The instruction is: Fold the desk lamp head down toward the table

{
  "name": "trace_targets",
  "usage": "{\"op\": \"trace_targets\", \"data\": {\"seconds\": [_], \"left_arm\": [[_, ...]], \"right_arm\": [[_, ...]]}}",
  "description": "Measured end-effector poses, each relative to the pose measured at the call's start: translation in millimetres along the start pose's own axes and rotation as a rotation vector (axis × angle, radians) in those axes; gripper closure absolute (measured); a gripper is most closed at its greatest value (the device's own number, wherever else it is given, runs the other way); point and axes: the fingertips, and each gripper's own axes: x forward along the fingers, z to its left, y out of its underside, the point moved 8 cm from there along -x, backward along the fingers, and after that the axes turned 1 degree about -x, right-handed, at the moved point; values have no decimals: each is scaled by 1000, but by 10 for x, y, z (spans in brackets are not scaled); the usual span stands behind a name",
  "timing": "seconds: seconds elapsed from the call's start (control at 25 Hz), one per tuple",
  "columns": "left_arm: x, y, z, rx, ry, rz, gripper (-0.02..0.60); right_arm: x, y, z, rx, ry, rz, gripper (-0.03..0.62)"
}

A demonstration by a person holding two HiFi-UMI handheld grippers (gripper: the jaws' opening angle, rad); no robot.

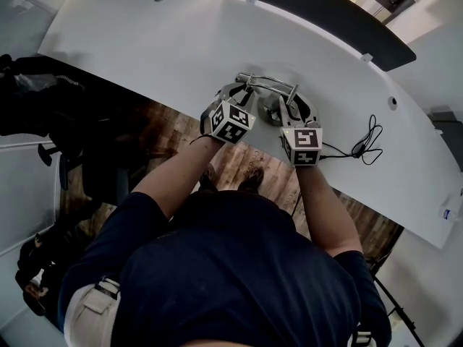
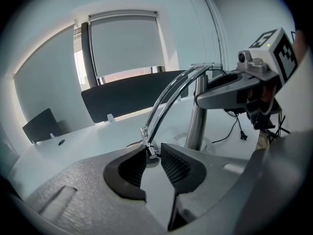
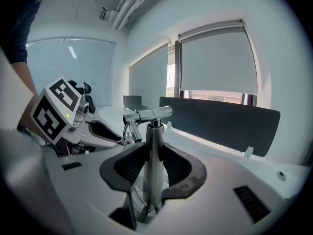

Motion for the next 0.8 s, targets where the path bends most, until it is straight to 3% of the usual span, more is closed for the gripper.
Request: {"op": "trace_targets", "data": {"seconds": [0.6, 0.8], "left_arm": [[110, 40, -105, -86, 16, 17, 488], [8, -14, -78, -17, 17, 10, 486]], "right_arm": [[1, 5, 2, -1, 10, 2, 473], [-36, -18, 32, -29, 23, 15, 468]]}}
